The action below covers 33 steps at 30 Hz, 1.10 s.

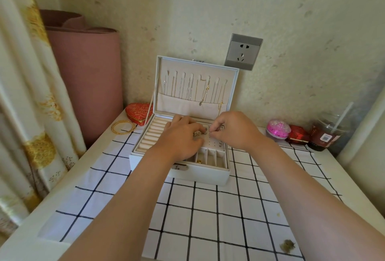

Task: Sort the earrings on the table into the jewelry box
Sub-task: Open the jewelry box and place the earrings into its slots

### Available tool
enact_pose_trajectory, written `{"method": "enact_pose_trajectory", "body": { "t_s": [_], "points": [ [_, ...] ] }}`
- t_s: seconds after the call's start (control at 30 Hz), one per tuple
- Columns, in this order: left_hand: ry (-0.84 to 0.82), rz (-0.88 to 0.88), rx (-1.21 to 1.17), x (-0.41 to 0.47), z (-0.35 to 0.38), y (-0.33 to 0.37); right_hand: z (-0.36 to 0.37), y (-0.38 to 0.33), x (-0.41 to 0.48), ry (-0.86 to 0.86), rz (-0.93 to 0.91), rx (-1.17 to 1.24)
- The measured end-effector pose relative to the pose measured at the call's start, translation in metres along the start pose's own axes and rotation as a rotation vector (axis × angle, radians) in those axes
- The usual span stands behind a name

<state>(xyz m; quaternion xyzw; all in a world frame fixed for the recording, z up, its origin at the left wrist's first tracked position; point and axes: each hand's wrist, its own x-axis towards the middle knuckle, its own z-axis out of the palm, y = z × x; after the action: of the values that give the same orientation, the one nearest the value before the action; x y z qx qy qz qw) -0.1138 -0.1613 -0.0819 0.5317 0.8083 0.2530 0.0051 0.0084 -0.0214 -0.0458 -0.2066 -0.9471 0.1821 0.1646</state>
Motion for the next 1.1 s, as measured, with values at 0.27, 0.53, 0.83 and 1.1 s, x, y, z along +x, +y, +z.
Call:
{"method": "enact_pose_trajectory", "body": {
  "t_s": [0.27,0.53,0.83,1.1],
  "points": [
    [-0.01,0.003,-0.02,0.0,0.001,-0.001,0.002,-0.001,0.001,-0.076,-0.01,-0.005],
    [-0.017,0.002,-0.021,0.001,-0.002,0.0,-0.008,-0.004,0.0,-0.181,0.038,0.031],
    [0.109,0.061,-0.134,-0.008,-0.021,0.026,-0.03,0.007,-0.026,0.003,0.06,0.151],
    [0.019,0.144,-0.263,-0.035,-0.015,0.083,-0.059,0.039,-0.097,-0.141,0.184,0.088]
  ]
}}
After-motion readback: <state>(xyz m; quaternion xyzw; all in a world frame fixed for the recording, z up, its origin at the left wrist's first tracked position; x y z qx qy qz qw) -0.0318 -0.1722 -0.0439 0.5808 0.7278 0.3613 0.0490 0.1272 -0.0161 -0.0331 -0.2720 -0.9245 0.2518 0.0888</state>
